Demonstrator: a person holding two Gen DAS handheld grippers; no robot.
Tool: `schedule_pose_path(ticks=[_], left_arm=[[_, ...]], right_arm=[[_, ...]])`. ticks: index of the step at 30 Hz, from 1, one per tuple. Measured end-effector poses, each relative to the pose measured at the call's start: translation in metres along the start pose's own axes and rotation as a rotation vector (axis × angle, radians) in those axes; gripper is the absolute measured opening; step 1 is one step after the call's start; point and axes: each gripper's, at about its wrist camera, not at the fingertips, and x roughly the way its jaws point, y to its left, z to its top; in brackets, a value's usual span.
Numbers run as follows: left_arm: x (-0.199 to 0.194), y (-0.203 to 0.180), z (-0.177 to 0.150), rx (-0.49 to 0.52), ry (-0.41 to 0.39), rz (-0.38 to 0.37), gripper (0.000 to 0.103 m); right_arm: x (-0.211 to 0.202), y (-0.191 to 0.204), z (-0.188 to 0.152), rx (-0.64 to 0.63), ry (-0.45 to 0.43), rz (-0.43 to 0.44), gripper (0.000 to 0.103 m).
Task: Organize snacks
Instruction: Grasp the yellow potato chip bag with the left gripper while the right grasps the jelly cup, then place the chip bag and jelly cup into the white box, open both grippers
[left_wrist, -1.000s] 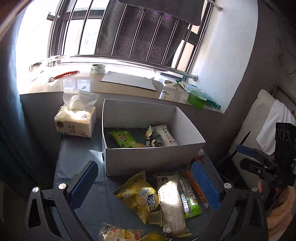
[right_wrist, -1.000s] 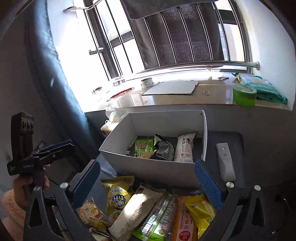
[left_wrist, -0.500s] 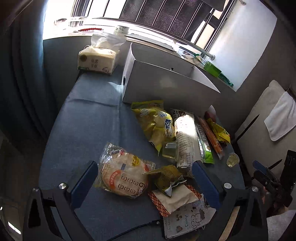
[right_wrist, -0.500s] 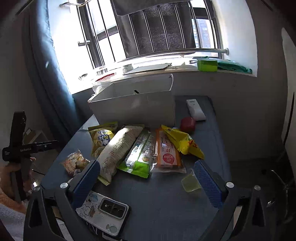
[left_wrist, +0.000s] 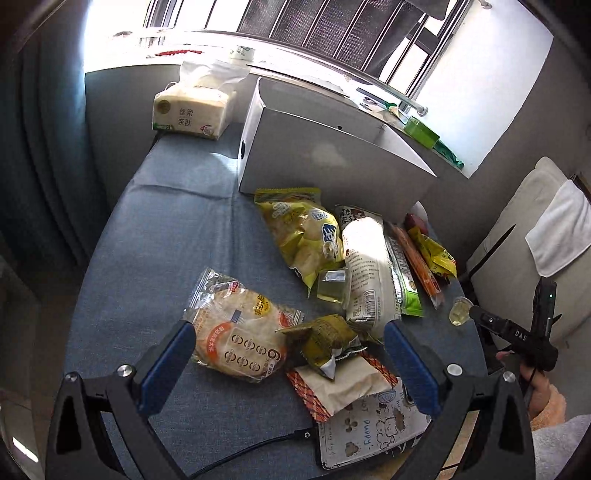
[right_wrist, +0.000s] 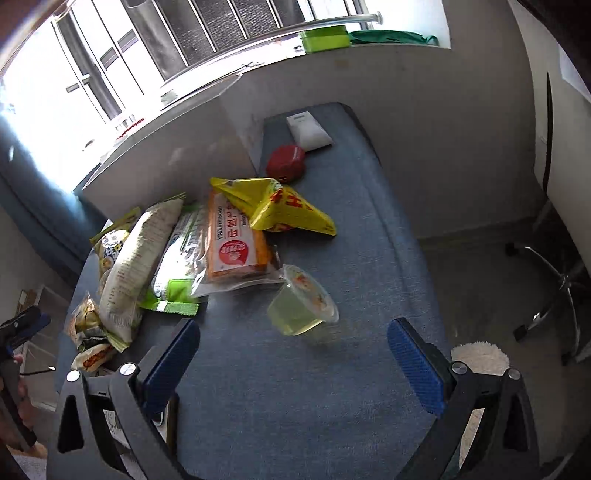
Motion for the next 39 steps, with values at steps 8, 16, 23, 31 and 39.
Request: schedule_pose_path(ticks=[8,16,23,31,39], left_arm=[[0.008,0.009,0.001,-0.021,0.019,0.017,0.103],[0.018,0.001,0.008,0.011,0.032,0.011,0.103],[0.039,-0.004,0.038,0.037,0.023,0.009,0.103],[0.102,-0.003,0.085,-0.029,0.09,-0.039,0.103],[0.142,0.001,0.094,-0.057,0.158,-0.146,0.049]], right_arm=[[0.027,0.008,0.014,-0.057,0.049,-0.063,0.072],[0.015,0.017,0.004,-0.073,0.03,-0.04,0.036],[-0.009,0.022,-0.002,-0.043,0.007,0.068,0.036],[-0.039,0.046,0.0,-0.074,-0.037,0.164,0.036],[-0.04,0.053,-0.002,-0.073,-0.028,0.198,0.036]])
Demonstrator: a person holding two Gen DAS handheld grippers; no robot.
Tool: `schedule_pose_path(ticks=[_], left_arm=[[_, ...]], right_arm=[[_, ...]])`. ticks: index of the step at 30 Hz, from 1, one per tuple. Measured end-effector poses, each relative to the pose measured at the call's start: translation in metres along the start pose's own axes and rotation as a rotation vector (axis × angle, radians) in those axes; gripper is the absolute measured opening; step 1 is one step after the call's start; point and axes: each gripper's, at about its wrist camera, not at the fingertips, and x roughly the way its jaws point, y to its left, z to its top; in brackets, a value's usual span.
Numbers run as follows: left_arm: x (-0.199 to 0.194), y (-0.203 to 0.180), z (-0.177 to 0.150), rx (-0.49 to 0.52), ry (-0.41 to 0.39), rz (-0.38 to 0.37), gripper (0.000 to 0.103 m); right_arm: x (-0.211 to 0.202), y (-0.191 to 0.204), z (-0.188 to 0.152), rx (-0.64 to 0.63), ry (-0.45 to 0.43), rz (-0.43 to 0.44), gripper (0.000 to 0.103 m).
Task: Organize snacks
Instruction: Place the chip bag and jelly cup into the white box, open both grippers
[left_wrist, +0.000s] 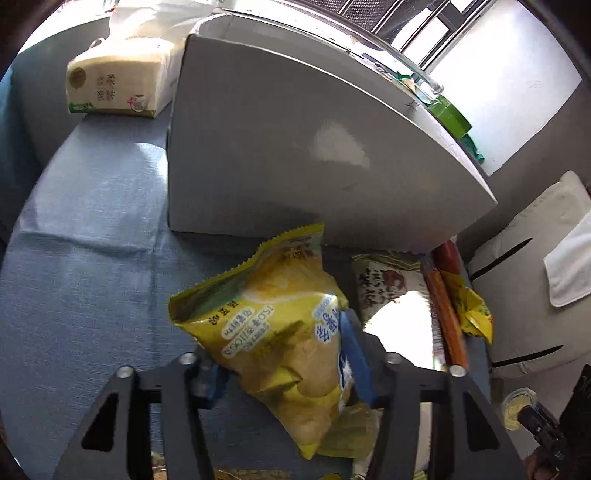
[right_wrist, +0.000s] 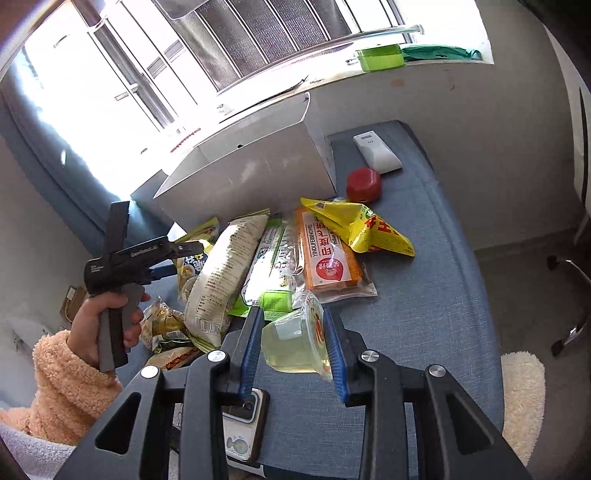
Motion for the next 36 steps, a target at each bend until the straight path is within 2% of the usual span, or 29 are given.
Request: schedule_pose_path(ticks=[1,5,7,9,14,18,21,23,29,30,32,33,34,36], left_arm=[[-0.004,0.002,-0.002,-0.017,-0.01,-0.011,0.047],[-0.038,-0.003,-0.011,0.05,-0.113,0.07,0.042],[-0.062,-0.004,-0.012,0.056,-0.174,0.06,0.037],[-0.087,-0.009,-0.011,0.075,-0.238,0.041,0.037],[-0.134,-0.032,0.01,0.164,-0.368,0.035,0.035],[-0.147,-0.053,0.045,0.222,-0.43,0.024,0.035],[-0.14,-0.063,0.077,0.225,-0.446,0.024,0.035],[-0.129,-0.071,0.098,0.236,-0.452,0.05,0.034],[-0.085,-0.071,0.14,0.23,-0.387,0.099,0.035],[-0.08,-0.069,0.143,0.217,-0.392,0.123,0.037],[-0.071,-0.06,0.148,0.181,-0.364,0.159,0.062],[-0.068,-0.054,0.15,0.155,-0.34,0.158,0.094],[-0.069,-0.048,0.148,0.132,-0.335,0.142,0.103],[-0.077,-0.039,0.14,0.114,-0.352,0.12,0.103]], right_arm=[[0.001,-0.001,0.0,0.001,0.002,0.007,0.036],[0.004,0.001,0.003,0.0,0.004,0.022,0.036],[0.007,0.004,0.008,-0.01,0.004,0.029,0.036],[0.009,0.008,0.016,-0.025,-0.001,0.036,0.036],[0.012,0.023,0.061,-0.063,-0.064,0.093,0.036],[0.014,0.05,0.111,-0.145,-0.138,0.112,0.036],[0.027,0.068,0.149,-0.18,-0.154,0.125,0.036],[0.042,0.074,0.172,-0.185,-0.141,0.136,0.036],[0.092,0.076,0.226,-0.159,-0.115,0.095,0.036],[0.102,0.072,0.233,-0.141,-0.099,0.092,0.036],[0.118,0.066,0.243,-0.118,-0.082,0.071,0.037],[0.125,0.064,0.247,-0.115,-0.078,0.052,0.041],[0.129,0.06,0.25,-0.106,-0.075,0.024,0.067],[0.13,0.054,0.25,-0.093,-0.076,0.02,0.103]])
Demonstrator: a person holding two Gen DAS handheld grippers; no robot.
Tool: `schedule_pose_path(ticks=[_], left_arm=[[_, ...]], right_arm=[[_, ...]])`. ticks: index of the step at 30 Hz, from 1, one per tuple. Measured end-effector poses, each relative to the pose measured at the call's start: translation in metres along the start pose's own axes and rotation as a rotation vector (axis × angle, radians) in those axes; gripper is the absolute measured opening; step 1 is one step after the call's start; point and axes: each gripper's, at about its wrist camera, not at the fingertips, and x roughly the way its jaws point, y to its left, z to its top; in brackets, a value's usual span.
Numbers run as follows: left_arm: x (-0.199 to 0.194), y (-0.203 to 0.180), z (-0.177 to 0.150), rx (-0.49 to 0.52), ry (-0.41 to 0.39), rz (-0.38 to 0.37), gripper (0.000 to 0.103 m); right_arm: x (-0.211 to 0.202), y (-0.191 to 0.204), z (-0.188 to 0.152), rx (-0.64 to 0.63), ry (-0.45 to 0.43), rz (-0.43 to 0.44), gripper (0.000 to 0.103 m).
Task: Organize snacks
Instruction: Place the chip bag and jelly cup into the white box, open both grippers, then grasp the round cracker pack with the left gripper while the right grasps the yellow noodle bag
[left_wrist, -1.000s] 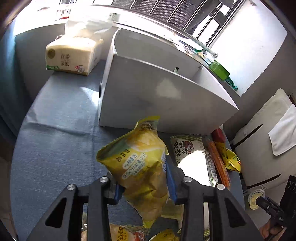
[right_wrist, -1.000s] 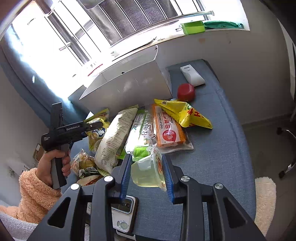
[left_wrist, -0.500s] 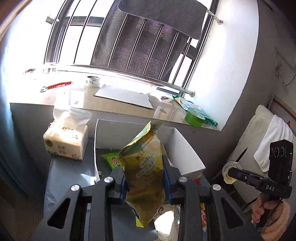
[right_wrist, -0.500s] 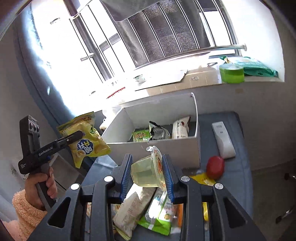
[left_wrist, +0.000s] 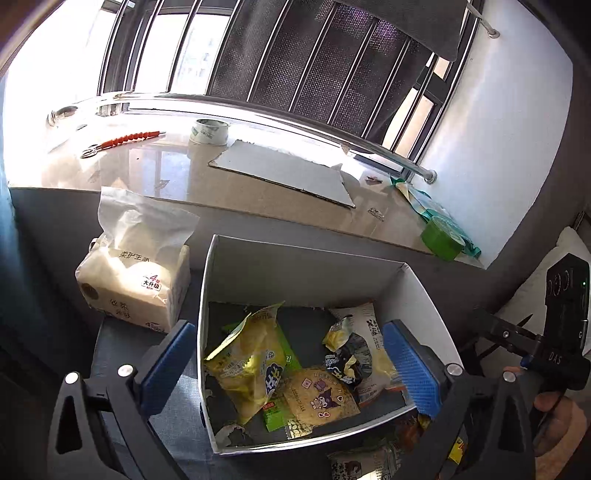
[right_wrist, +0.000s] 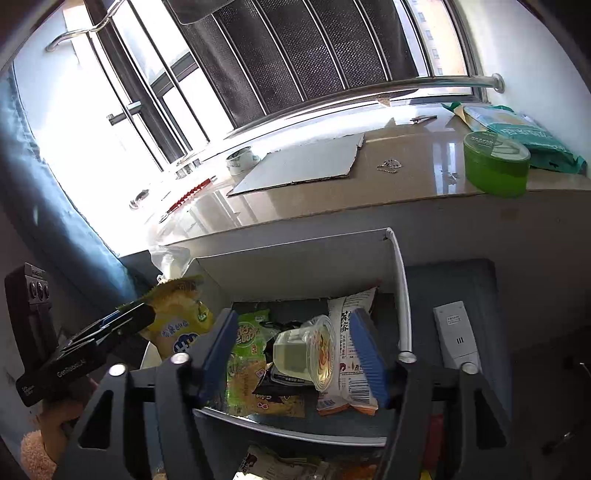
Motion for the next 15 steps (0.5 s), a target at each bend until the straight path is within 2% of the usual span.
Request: schedule_pose_path(ticks=[5,8,12,15], left_arm=[[-0.013,0.015,-0.008,-0.024,0.022,0.065,0.103],[-0.034,0.017,-0.014,-0.021,0.002,0.049,0.103],[-0.069,0.009,-0.031,0.042,-0.022,0.065,0.103],[-0.095,0.008,-0.052,0.06,-0.029,0.063,0.103]], right_arm=[[-0.012,0.001,-0.013,-0.027,0.01,-0.011,0.103],[-0.025,0.004,-0.02,-0.018,0.006,-0.01,0.103],[-0.054,0.01,-0.03,-0.015,-0.028,0.042,0.103],[-0.079,0.019,-0.049,-0.049,-0.049,0.078,0.103]])
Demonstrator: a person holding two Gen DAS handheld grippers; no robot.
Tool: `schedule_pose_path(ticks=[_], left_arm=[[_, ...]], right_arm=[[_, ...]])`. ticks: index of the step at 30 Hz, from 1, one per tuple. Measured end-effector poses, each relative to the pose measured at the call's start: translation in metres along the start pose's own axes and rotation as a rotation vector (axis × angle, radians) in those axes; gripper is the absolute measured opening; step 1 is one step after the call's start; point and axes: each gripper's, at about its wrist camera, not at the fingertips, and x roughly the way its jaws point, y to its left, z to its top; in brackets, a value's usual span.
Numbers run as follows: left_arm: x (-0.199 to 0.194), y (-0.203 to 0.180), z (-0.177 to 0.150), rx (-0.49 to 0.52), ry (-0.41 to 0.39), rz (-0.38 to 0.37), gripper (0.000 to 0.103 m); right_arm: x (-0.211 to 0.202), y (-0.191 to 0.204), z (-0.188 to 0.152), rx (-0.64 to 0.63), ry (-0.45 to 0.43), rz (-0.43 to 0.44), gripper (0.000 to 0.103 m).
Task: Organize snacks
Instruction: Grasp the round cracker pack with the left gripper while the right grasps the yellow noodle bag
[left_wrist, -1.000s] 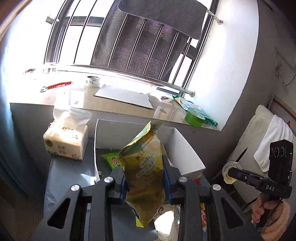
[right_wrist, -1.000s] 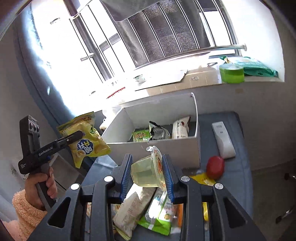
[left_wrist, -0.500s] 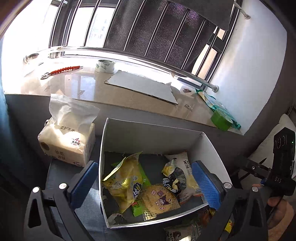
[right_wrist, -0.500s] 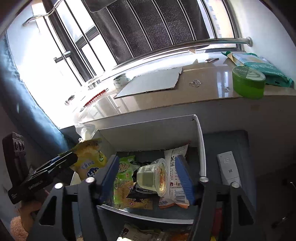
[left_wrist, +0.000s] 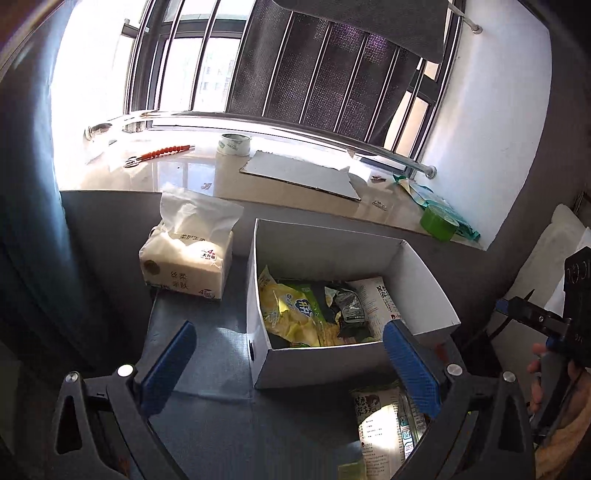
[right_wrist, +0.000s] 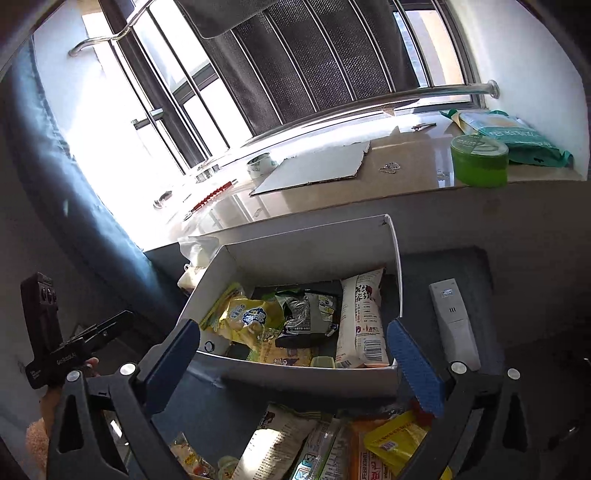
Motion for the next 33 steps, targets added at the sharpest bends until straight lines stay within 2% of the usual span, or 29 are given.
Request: schedule_pose_path(ticks=[4,8,12,16,21,28,30,33], left_arm=[[-0.029,0.0,-0.043,0.03,0.017,-0.019,0.103],[-0.039,0.004,-0.101,0.053,0.089,0.021,0.103],[-0.033,0.015,-0.154,0.093,0.2,0.049,0.103],[-0.025,0.019,-0.179,0.127,0.281,0.066,0.103],[-0.013,0.009,-0.191,0.241,0.341,0.061,0.103],[0.022,-0.012,-0.203,0.385,0.415,0.108,0.103],[0.029,-0.011,-0.202,0.388,0.415,0.114,0.103],[0.036,-0.001,-0.197,0.315,0.428,0.059,0.102]], right_arm=[[-0.026,0.011,-0.036,-0.04,-0.007,0.011,0.103],[-0.038,0.01,-0.093,-0.003,0.022,0.033,0.103],[-0.032,0.005,-0.156,0.043,0.158,0.049,0.103],[-0.028,-0.007,-0.199,0.12,0.238,0.044,0.103],[-0.035,-0.013,-0.213,0.187,0.238,0.038,0.103],[-0.035,0.006,-0.208,0.1,0.241,0.025,0.103],[-0.034,0.011,-0.208,0.075,0.24,0.017,0.103],[-0.033,0.013,-0.208,0.058,0.241,0.001,0.103]])
